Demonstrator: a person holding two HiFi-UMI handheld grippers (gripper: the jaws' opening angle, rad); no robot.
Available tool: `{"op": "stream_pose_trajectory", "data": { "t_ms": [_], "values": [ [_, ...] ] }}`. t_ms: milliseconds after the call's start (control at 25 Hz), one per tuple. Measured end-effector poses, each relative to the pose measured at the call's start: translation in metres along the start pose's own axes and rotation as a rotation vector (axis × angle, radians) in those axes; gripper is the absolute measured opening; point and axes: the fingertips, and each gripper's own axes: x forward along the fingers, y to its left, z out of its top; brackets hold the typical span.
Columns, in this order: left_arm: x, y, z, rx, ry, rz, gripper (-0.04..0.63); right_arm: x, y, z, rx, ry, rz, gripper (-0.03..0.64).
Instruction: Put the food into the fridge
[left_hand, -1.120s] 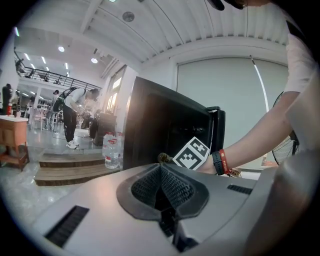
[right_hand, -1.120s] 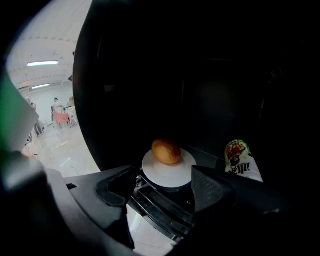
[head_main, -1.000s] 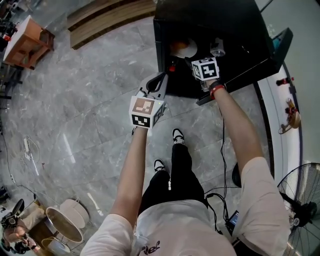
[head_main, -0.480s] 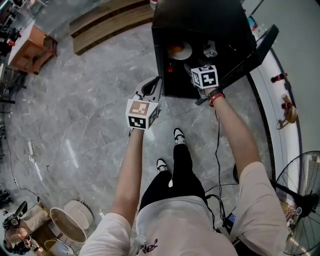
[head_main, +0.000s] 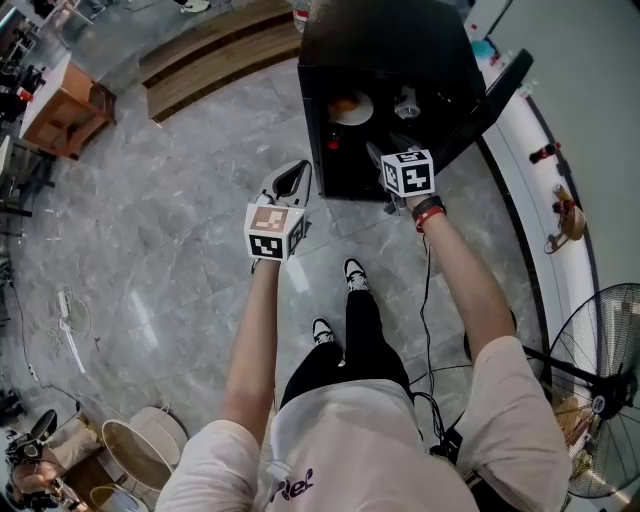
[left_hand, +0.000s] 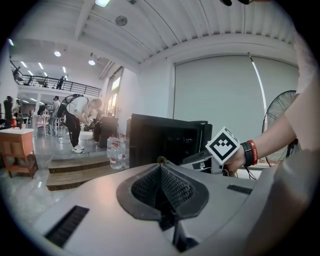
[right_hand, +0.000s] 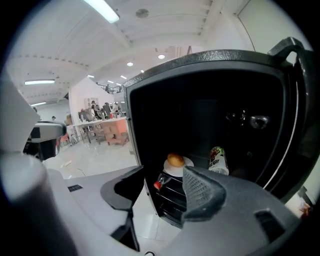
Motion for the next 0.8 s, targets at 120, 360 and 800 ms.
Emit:
{"op": "stream_pose_trajectory", "data": {
  "t_ms": [120,360,800],
  "values": [
    [-0.011,-0.004,0.006,0.001,-0.003,0.002,0.019,-0.021,0.009,0.003,0.003,-0.012,0.002,0.229],
    [-0.029,-0.012,0.020,-0.004,-0.013,0.006,0.018,-0.062,0.019,0.015,0.025,-0.054,-0.012,0.202],
    [-0.083,-0.032,0.047,0.000,-0.043,0.017,0.018,-0.153,0.036,0.029,0.051,-0.133,-0.067,0.150]
  ]
}}
